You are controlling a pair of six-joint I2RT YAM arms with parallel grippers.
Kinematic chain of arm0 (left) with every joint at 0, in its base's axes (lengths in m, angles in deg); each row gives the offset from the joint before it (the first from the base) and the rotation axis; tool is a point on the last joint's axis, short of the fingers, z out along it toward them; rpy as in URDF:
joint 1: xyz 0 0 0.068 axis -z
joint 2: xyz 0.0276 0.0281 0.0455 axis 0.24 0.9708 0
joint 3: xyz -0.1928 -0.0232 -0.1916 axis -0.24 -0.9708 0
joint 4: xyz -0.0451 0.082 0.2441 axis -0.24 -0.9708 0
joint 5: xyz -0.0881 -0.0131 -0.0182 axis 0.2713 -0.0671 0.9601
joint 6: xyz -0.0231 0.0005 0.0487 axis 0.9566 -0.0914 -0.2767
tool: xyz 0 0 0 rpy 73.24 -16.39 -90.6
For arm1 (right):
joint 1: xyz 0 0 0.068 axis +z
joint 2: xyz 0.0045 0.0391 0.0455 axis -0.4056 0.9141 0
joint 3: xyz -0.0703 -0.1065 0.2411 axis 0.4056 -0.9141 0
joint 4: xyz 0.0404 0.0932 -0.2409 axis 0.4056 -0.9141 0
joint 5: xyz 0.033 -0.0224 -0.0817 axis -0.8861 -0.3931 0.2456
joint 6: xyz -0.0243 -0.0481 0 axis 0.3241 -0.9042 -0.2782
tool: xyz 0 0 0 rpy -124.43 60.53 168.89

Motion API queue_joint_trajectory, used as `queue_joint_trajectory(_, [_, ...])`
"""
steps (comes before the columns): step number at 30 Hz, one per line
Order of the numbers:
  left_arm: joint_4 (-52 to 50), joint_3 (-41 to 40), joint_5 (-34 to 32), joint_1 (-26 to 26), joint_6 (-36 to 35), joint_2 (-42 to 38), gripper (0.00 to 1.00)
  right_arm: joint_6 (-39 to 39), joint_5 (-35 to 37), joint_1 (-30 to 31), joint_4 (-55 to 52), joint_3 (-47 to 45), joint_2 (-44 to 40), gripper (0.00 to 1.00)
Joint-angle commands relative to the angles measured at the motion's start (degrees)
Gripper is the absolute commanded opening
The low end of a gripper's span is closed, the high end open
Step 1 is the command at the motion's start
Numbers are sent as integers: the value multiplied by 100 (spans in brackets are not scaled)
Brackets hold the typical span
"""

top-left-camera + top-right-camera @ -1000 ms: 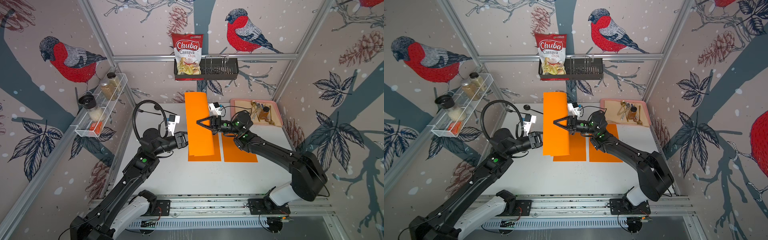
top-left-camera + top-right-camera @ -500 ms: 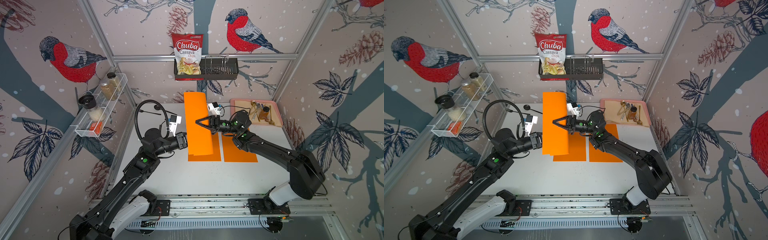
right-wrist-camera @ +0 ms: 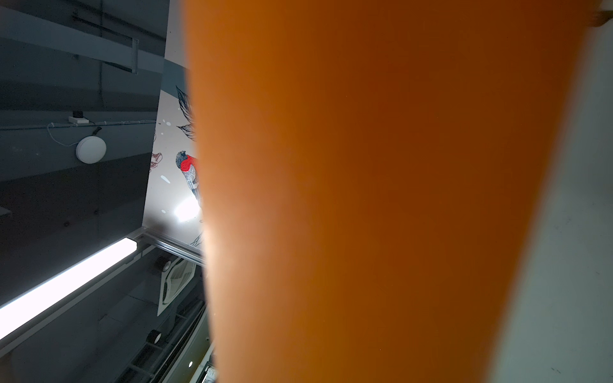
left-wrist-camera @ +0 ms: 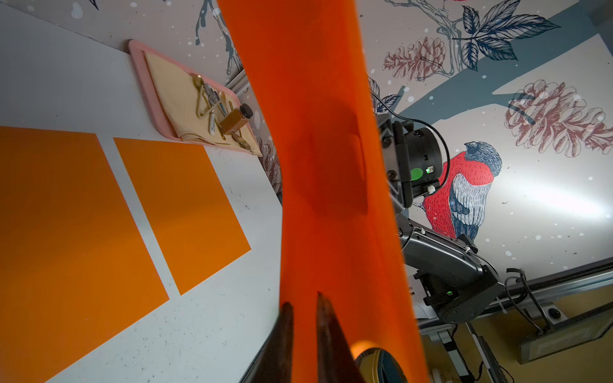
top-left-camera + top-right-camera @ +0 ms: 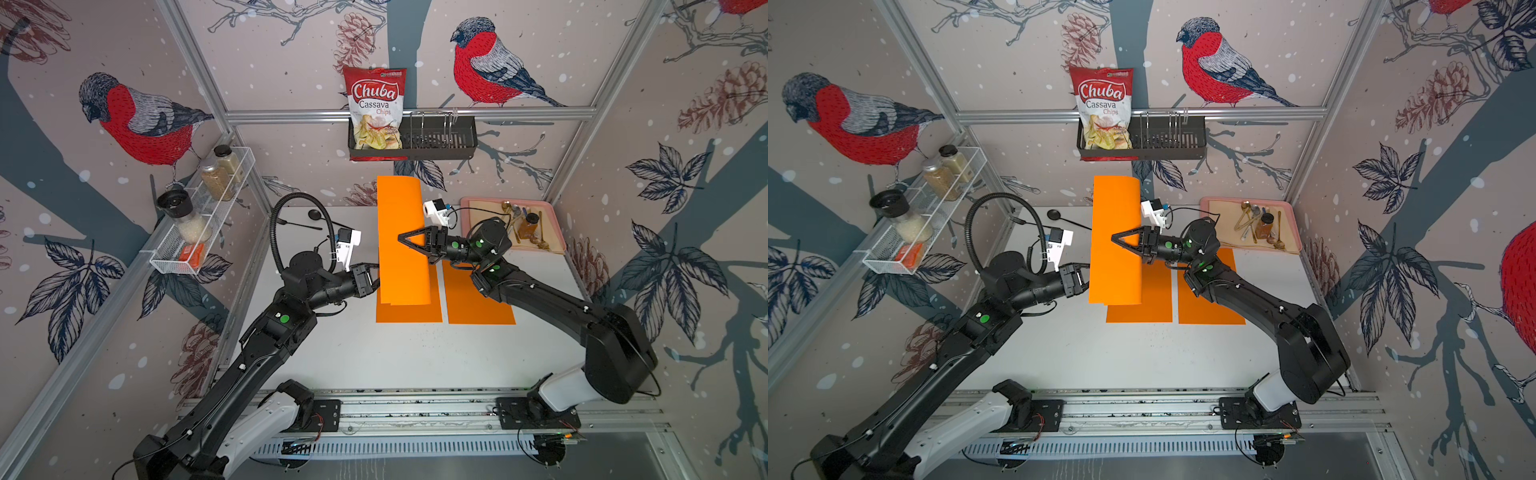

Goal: Fold the rectangular paper in half along the long edge
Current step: Fold the paper.

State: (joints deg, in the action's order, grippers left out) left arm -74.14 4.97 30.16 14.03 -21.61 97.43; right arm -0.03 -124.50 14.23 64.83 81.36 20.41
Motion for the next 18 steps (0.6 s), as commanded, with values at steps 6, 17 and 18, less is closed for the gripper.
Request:
queue_joint_trajectory(6, [-483,163,-222,8,-454,-95,32,-12,-42,-1,-113,108,-110,39])
queue_joint_trajectory(17, [-268,47,-87,11,-271,-168,34,-96,7,94,-219,159,-53,39])
queue_joint_trajectory(18, [-198,32,-57,4,-234,-154,34,-87,18,122,-188,167,-27,39])
